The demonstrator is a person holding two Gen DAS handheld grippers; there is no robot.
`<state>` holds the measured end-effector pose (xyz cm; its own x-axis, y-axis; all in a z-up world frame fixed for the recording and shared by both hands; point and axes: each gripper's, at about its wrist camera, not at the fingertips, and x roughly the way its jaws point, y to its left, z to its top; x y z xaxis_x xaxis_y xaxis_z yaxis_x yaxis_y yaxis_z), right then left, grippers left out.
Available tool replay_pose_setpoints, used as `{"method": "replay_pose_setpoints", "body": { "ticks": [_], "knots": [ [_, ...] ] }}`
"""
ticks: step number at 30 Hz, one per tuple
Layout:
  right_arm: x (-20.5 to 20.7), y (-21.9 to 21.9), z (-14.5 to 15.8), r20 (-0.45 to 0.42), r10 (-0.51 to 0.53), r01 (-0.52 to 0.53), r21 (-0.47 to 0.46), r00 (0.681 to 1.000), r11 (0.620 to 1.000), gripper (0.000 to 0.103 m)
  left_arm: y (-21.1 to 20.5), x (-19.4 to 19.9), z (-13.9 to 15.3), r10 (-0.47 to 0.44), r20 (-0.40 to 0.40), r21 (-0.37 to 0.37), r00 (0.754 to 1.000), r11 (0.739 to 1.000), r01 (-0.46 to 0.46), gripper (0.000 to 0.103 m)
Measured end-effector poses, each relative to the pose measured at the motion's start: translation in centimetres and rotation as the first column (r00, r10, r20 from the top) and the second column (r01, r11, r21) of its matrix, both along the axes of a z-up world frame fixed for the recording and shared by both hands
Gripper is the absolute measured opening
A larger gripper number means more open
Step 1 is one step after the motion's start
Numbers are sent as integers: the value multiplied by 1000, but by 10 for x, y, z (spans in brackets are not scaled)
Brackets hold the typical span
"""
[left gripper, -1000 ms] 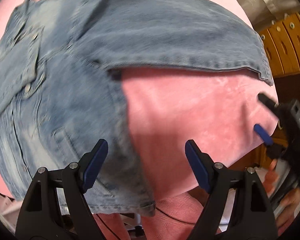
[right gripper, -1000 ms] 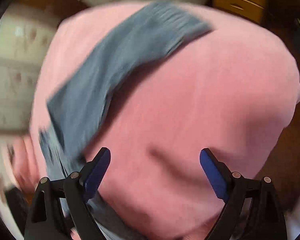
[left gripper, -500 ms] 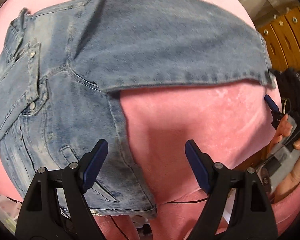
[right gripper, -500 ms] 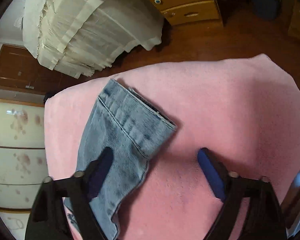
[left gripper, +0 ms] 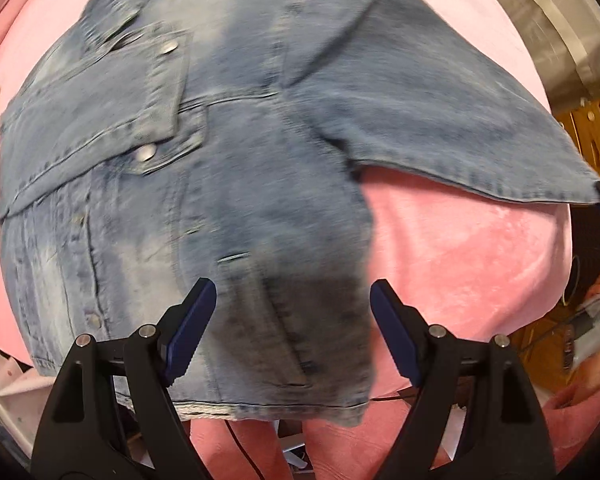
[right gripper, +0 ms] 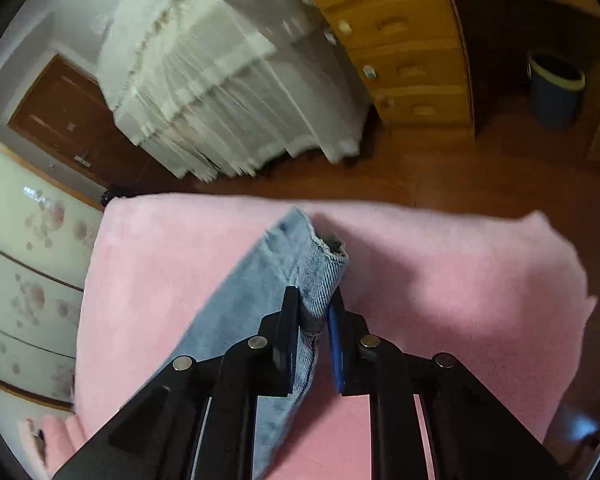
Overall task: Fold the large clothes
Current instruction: 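Lift the sleeve with the right tool and fold it across the jacket front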
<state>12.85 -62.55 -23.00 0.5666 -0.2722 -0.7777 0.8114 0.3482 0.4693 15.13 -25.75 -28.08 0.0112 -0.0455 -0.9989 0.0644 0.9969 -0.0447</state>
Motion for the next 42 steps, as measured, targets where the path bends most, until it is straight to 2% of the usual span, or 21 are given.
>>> {"method": "replay_pose_setpoints", "body": {
  "ticks": [5,10,15,18,20,21,24,26,27,28,29,30,31,33,34,36,38,40,42],
  "knots": [
    [35,47,68,41,63,-55,-169,997,984,13,49,-6,5,27,35,5,999,1000,-27,77],
    [81,126,137,102,199,-156,-329,975,931,13,110,-10,9,61,49,-20,997,998,-60,77],
    [135,219,185,96,341,-259,-472,935,843,13,175,-12,10,90,45,-42,995,995,-88,77],
    [163,295,204,50,426,-327,-563,904,759,13,215,-11,12,95,49,-46,994,995,-93,77],
    [192,347,205,8,494,-391,-600,870,698,13,244,-10,13,104,56,-55,993,993,-101,77],
    [207,372,200,-16,520,-421,-608,854,673,13,255,-9,14,108,58,-58,993,993,-104,77],
    [247,429,177,-76,568,-496,-591,819,637,13,293,-4,11,111,69,-66,991,992,-107,77],
    [274,470,146,-147,588,-547,-592,795,592,13,313,1,5,118,66,-60,991,992,-114,77],
    [293,498,119,-218,598,-594,-587,771,550,13,322,3,0,112,50,-65,992,992,-108,77],
    [303,511,99,-260,602,-622,-576,755,530,13,329,6,-5,102,31,-68,994,993,-100,77],
    [321,530,66,-322,611,-672,-532,723,515,13,335,8,-9,96,22,-65,995,993,-95,77],
    [332,537,48,-356,619,-702,-496,701,510,13,342,10,-12,94,23,-57,995,994,-92,77],
    [349,550,16,-417,632,-756,-410,653,510,13,349,12,-13,96,29,-52,995,994,-94,77],
    [359,570,-30,-487,647,-806,-271,586,526,14,358,14,-16,110,32,-57,993,993,-108,77],
    [365,574,-41,-490,656,-812,-241,574,531,17,362,15,-19,121,26,-64,992,991,-119,77],
    [370,580,-47,-477,670,-819,-252,568,515,37,367,16,-25,134,15,-79,991,988,-133,77],
    [375,579,-50,-454,701,-833,-246,550,495,50,368,19,-32,121,4,-100,993,988,-120,77],
    [381,573,-56,-425,734,-847,-212,530,488,56,364,21,-37,97,-4,-95,995,991,-97,77],
    [362,585,-60,-400,761,-857,-177,511,483,60,358,26,-39,76,-9,-108,997,991,-77,77]
  ]
}}
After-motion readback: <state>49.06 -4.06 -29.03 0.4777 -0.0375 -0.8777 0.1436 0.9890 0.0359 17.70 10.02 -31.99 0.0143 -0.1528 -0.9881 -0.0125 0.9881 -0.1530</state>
